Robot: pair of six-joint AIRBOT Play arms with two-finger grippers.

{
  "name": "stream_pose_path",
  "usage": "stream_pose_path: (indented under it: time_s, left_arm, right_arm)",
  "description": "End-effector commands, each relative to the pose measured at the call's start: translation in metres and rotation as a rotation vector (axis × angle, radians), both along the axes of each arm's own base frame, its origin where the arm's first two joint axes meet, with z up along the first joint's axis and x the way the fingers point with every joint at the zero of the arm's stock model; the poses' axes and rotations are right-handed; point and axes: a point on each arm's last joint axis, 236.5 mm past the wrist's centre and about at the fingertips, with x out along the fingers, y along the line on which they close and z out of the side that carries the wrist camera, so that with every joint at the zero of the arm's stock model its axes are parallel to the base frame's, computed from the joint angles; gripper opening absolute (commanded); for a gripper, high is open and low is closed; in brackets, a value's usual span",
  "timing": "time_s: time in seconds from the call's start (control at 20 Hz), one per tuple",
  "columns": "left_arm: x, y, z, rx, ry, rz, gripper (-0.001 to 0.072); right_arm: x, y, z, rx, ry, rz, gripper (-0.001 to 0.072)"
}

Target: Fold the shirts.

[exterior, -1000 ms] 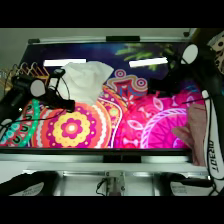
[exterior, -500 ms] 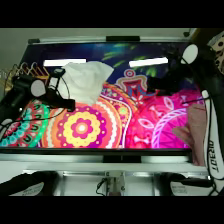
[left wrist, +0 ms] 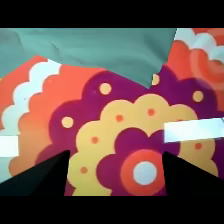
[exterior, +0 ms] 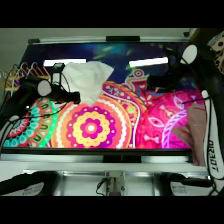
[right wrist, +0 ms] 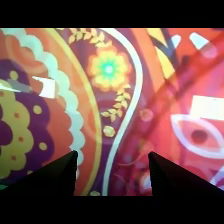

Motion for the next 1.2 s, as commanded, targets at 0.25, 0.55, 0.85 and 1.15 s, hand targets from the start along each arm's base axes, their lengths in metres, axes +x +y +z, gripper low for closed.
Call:
stream_pose_path:
  time_s: [0.25,0.55,0.85,1.15]
  left_arm:
    - [0.118,0.082,-0.054,-0.247,0.056,0.430,0.0677]
    - [0.144,0.084,-0.114,-0.310,0.131,0.466,0.0678]
    - [0.170,0.064,-0.108,-0.360,0.024,0.450,0.0021]
    - [0.179,-0.021,0.106,-0.327,-0.438,-0.032,0.0025]
  right_arm:
    - [0.015,0.013,0.007,0.051,-0.073,0.015,0.0547]
    - [0.026,0.014,0.011,0.060,-0.117,0.003,0.0547]
    - [0.025,0.014,0.011,0.065,-0.111,-0.004,0.0546]
    - [0.014,0.016,0.024,0.058,-0.135,0.074,0.0546]
